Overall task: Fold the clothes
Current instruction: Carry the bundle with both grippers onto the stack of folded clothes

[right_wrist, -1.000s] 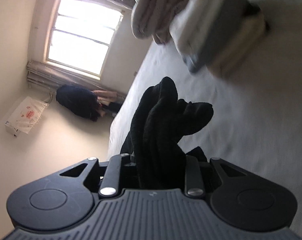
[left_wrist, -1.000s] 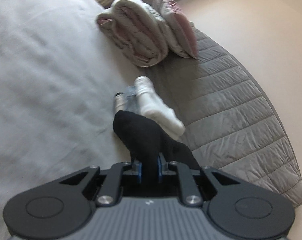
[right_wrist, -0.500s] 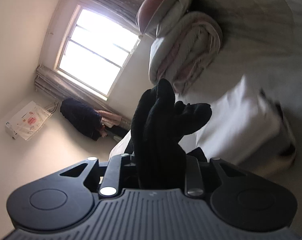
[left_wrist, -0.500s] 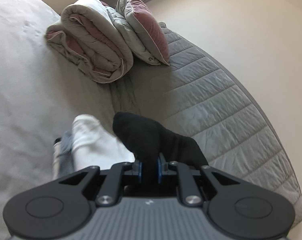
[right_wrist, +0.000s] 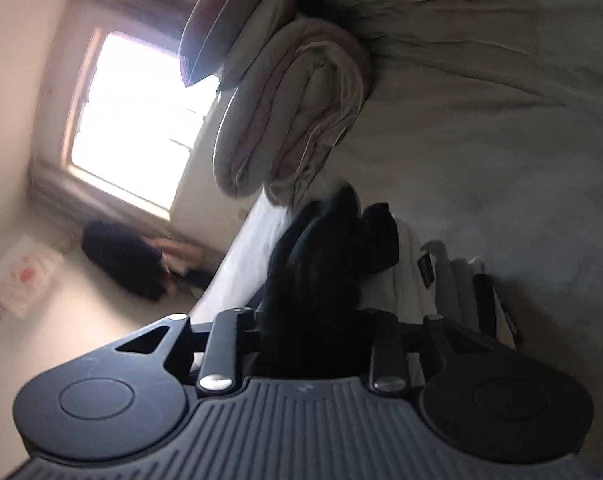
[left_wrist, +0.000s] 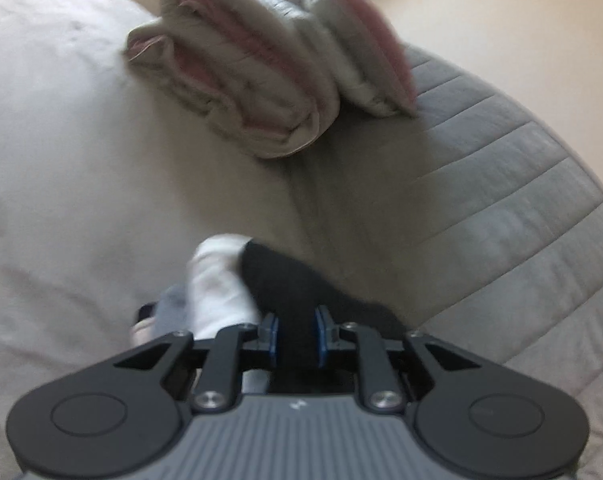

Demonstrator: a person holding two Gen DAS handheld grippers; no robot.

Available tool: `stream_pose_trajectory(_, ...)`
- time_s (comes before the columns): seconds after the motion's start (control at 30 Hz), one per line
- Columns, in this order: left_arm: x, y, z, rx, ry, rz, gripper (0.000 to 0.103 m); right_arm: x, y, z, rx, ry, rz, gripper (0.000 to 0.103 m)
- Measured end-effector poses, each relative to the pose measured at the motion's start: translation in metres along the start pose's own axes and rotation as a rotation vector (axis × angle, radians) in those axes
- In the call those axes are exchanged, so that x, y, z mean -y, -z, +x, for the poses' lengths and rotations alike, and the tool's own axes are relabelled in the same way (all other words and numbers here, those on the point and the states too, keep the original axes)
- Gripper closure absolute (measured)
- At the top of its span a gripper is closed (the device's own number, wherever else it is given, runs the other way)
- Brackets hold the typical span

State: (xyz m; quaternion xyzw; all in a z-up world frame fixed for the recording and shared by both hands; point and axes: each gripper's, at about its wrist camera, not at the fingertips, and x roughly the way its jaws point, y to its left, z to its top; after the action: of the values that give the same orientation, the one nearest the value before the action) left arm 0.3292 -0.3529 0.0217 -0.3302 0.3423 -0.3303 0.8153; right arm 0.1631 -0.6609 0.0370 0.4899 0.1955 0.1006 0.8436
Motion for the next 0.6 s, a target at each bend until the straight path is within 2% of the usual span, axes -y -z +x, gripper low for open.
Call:
stream_pose_trajectory(0.07, 0.002, 0.000, -0.007, 0.031, 0.005, 0.012, 0.083, 0.012, 0.002, 0.001, 0.012, 0.009, 0.012, 0.058)
stream_pose_trajectory(0.1, 0.006, -0.002, -0.011, 0.060, -0.010, 0.036, 0.079, 0.018, 0.002, 0.002, 0.018, 0.014, 0.018, 0.049)
stream_pose_trajectory(0.13, 0.011, -0.004, -0.016, 0.091, -0.029, 0.063, 0.075, 0.024, 0.003, 0.002, 0.024, 0.019, 0.025, 0.046)
stream_pose_trajectory(0.23, 0.029, -0.012, -0.029, 0.202, -0.052, 0.136, 0.071, 0.001, 0.005, -0.010, 0.100, 0.055, -0.090, 0.046)
stream_pose_trajectory(0.27, 0.035, -0.014, -0.030, 0.221, -0.049, 0.152, 0.071, -0.007, 0.006, -0.014, 0.125, 0.067, -0.130, 0.047)
stream_pose_trajectory(0.3, 0.039, -0.017, -0.029, 0.226, -0.042, 0.163, 0.071, -0.015, 0.006, -0.019, 0.151, 0.079, -0.170, 0.054)
stream_pose_trajectory(0.33, 0.043, -0.017, -0.027, 0.220, -0.034, 0.174, 0.071, -0.024, 0.012, -0.018, 0.169, 0.095, -0.226, 0.062)
stream_pose_trajectory(0.43, 0.050, -0.012, -0.017, 0.179, -0.023, 0.225, 0.071, -0.046, 0.035, -0.010, 0.204, 0.132, -0.405, 0.073)
stream_pose_trajectory(0.57, 0.038, 0.003, 0.000, 0.122, -0.041, 0.250, 0.071, -0.056, 0.072, 0.012, 0.225, 0.231, -0.635, 0.079)
stream_pose_trajectory(0.6, 0.033, 0.007, 0.004, 0.108, -0.053, 0.254, 0.071, -0.050, 0.077, 0.018, 0.213, 0.272, -0.658, 0.080)
